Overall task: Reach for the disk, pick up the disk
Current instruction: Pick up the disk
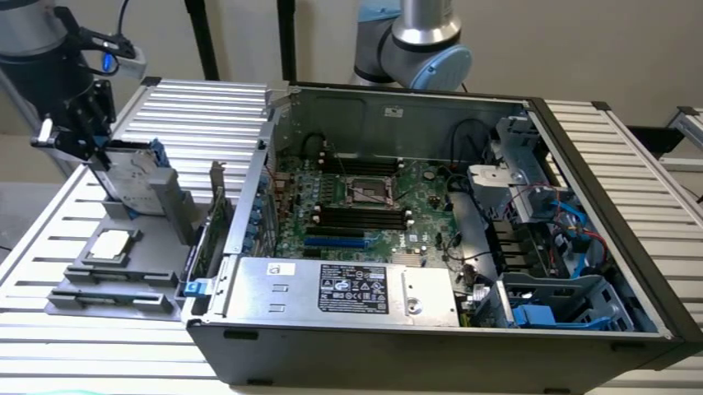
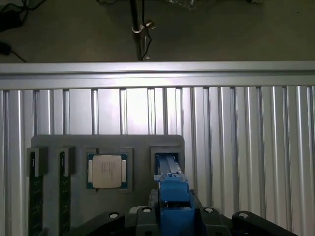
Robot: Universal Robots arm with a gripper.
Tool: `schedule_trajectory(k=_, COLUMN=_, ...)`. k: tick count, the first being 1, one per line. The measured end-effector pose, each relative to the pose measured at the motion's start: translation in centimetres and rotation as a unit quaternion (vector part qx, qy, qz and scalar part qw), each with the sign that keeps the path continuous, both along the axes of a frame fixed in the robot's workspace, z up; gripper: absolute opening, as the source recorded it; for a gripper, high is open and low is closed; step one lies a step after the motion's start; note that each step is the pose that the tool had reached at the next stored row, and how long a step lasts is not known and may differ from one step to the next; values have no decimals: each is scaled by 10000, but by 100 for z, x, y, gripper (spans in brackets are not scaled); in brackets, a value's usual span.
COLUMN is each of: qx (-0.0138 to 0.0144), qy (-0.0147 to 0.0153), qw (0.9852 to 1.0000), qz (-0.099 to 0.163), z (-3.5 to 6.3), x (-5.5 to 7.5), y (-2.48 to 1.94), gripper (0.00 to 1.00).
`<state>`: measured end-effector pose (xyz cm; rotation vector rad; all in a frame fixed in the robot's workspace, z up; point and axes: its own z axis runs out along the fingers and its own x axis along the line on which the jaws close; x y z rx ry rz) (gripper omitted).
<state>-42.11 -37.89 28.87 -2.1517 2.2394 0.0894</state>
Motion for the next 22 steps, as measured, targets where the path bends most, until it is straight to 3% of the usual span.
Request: schedule_trajectory(k=22, qx=1, qy=0, qw=10000, qz=0, z=1, x=0, y=-23, gripper=33)
